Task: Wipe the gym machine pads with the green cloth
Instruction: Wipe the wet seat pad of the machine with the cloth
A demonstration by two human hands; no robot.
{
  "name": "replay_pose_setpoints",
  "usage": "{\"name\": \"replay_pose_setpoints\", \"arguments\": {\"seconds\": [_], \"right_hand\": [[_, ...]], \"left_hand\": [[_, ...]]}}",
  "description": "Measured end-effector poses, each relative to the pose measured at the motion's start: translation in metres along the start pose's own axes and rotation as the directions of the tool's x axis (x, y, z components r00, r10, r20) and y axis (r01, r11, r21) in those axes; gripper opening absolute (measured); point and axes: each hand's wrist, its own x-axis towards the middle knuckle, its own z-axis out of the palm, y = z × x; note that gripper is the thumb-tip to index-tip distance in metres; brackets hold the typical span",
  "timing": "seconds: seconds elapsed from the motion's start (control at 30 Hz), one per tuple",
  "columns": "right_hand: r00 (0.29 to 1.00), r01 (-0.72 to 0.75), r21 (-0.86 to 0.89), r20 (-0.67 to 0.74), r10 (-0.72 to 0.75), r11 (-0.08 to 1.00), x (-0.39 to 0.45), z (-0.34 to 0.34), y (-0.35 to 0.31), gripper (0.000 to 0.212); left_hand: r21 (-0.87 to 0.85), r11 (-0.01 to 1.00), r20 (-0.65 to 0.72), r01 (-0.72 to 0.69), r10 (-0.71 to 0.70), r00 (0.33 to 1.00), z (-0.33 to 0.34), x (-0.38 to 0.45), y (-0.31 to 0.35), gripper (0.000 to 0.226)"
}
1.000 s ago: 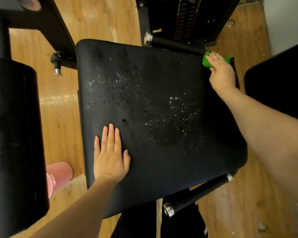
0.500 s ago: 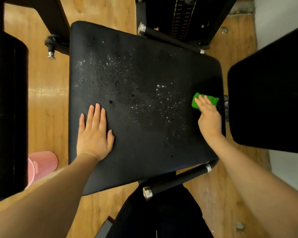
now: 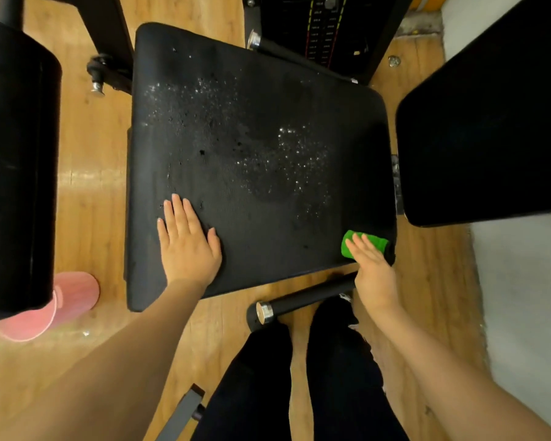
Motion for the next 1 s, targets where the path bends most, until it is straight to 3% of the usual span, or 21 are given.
{"name": "replay_pose_setpoints", "arguments": {"seconds": [0.1, 0.33, 0.47, 0.67, 0.8, 0.93, 1.0], "right_hand": [[0.999, 0.007, -0.030, 0.053, -0.005, 1.000, -0.007, -0.003, 0.002, 0.062], [0.980, 0.179, -0.084, 0.103, -0.170, 0.980, 0.025, -0.042, 0.004, 0.058], [0.942, 0.307, -0.111, -0.106, -0.319, 0.945, 0.115, -0.073, -0.018, 0.054], [0.886, 0.423, -0.233, -0.097, -0.453, 0.876, 0.260, -0.098, -0.051, 0.053], [0.888, 0.417, -0.233, -0.102, -0.449, 0.878, 0.309, -0.107, -0.063, 0.051], [0.934, 0.353, -0.216, 0.014, -0.358, 0.911, 0.320, -0.091, -0.064, 0.058], [0.950, 0.299, -0.197, -0.025, -0.310, 0.934, 0.313, -0.080, -0.061, 0.062]], "left_hand": [[-0.003, 0.996, -0.022, 0.091, -0.091, 0.996, 0.003, -0.002, 0.010, 0.071], [0.027, 0.994, -0.042, 0.106, -0.105, 0.994, 0.011, -0.001, 0.008, 0.071], [0.018, 0.993, -0.078, 0.120, -0.118, 0.990, 0.013, 0.003, 0.010, 0.069], [0.034, 0.989, -0.102, 0.142, -0.138, 0.985, 0.015, 0.003, 0.012, 0.075], [0.041, 0.990, -0.105, 0.137, -0.132, 0.986, 0.017, 0.004, 0.012, 0.075], [0.044, 0.989, -0.108, 0.138, -0.133, 0.985, 0.019, 0.003, 0.011, 0.075], [0.040, 0.990, -0.114, 0.132, -0.127, 0.985, 0.020, 0.003, 0.011, 0.075]]}}
